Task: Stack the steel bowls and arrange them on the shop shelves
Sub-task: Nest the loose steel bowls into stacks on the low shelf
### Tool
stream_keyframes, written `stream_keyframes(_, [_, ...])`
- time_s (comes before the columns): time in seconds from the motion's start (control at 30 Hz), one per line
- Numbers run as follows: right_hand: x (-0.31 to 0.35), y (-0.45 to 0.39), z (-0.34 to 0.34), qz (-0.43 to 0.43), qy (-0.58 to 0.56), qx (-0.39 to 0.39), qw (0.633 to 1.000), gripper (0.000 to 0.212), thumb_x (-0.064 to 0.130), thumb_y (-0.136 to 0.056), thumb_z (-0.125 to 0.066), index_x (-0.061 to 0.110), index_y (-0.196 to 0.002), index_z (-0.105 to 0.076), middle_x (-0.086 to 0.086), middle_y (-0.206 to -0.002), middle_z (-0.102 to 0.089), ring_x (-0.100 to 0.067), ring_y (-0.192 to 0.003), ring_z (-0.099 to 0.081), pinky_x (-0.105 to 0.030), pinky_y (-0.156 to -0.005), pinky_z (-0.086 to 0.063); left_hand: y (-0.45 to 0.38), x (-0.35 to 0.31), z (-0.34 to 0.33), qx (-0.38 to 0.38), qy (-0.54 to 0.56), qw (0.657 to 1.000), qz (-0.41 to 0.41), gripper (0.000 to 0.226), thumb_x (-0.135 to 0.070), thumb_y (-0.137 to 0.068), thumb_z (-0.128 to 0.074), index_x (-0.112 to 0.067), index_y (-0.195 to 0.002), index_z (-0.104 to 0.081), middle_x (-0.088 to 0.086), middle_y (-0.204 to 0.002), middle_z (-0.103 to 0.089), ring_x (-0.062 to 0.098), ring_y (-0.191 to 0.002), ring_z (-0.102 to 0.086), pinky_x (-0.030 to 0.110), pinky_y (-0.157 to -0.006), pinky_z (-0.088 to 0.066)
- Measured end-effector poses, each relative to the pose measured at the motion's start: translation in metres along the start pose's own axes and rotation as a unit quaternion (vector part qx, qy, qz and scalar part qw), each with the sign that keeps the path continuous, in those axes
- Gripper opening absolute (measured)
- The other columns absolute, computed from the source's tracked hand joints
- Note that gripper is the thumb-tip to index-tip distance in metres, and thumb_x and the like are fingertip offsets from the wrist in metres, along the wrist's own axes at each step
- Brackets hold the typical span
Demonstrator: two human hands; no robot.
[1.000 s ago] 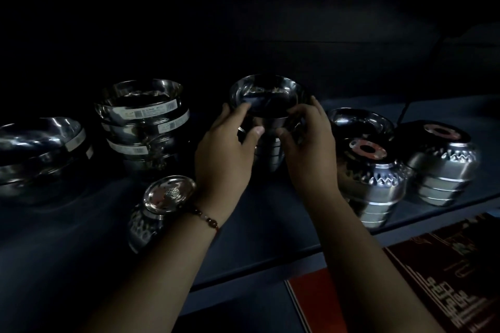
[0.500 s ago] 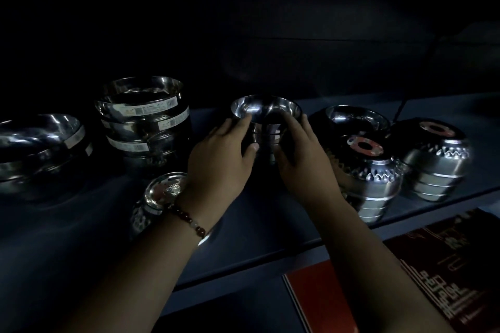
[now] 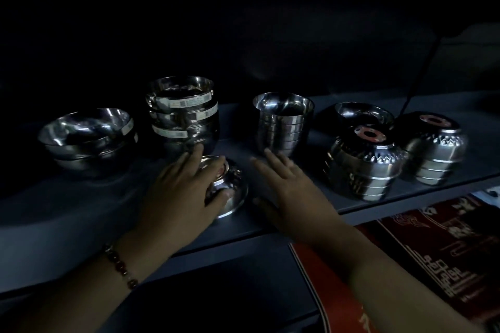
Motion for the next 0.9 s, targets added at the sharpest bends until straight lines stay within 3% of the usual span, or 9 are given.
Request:
stream_keyframes(0.17, [0.033,0.003,-0.032,0.018,-0.021,0.049,0.998,0.081,0.043,-0.095,-0.055,0.026,-0.157,-0.006,-0.006,-0.165,-0.007,-0.028,-0.151,-0.012,-0.032,-0.120,-0.003,0.023,0.014,-0.008,0.038,-0.006,0.999,0.002,0.076,-0.066,-0.093,-0.043,-0.050,-0.153,0.001,-0.006,-0.167,0.014,0.022,-0.154,-0.004,0.043,-0.116,-0.026])
stream_keyframes(0.33, [0.035,0.004,-0.038,0.011,-0.036,0.044,0.998,0.084,0.046,-0.094,-0.054,0.030,-0.156,0.001,0.000,-0.166,-0.005,-0.021,-0.151,-0.014,-0.031,-0.120,-0.011,0.029,0.028,-0.019,0.044,0.081,0.995,0.035,0.090,-0.067,-0.082,-0.062,-0.052,-0.150,-0.004,-0.006,-0.166,0.018,0.030,-0.150,-0.021,0.043,-0.109,-0.039])
stream_keyframes(0.43, [0.038,0.005,-0.038,0.011,-0.038,0.041,0.998,0.085,0.044,-0.093,-0.055,0.029,-0.156,0.001,0.000,-0.166,-0.004,-0.021,-0.150,-0.016,-0.027,-0.118,-0.014,0.029,0.033,-0.025,0.027,0.130,0.990,0.039,0.099,-0.064,-0.074,-0.073,-0.052,-0.149,-0.010,-0.007,-0.166,0.010,0.030,-0.149,-0.025,0.042,-0.110,-0.039])
stream_keyframes(0.63, [0.041,0.009,-0.032,0.014,-0.057,0.034,0.998,0.084,0.044,-0.095,-0.055,0.029,-0.156,0.001,0.003,-0.166,0.000,-0.018,-0.149,-0.016,-0.016,-0.107,-0.011,0.027,0.034,-0.020,-0.015,0.184,0.982,0.038,0.095,-0.056,-0.070,-0.081,-0.049,-0.147,-0.026,-0.013,-0.164,-0.006,0.019,-0.144,-0.032,0.031,-0.105,-0.040])
stream_keyframes(0.77, [0.039,0.011,-0.023,0.032,-0.081,0.018,0.996,0.086,0.040,-0.093,-0.059,0.034,-0.156,-0.001,0.009,-0.165,0.002,-0.017,-0.149,-0.019,-0.023,-0.112,-0.019,0.029,0.029,-0.013,-0.047,0.258,0.965,0.025,0.092,-0.047,-0.068,-0.086,-0.054,-0.142,-0.031,-0.020,-0.159,-0.015,0.006,-0.136,-0.036,0.023,-0.099,-0.038])
stream_keyframes(0.9, [0.033,0.012,-0.001,0.054,-0.119,-0.036,0.991,0.088,0.031,-0.089,-0.066,0.030,-0.156,-0.008,0.010,-0.164,-0.007,-0.014,-0.149,-0.020,-0.031,-0.117,-0.027,0.029,0.019,0.003,-0.074,0.335,0.939,-0.007,0.089,-0.041,-0.067,-0.087,-0.050,-0.142,-0.040,-0.020,-0.150,-0.035,0.001,-0.133,-0.042,0.032,-0.106,-0.045])
Point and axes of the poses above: each hand's wrist, its own y-axis away from the middle knuckle, its own z-axis out of the back of the hand, x = y × z, the point moved 8 cm from there along -y, towards the middle knuckle
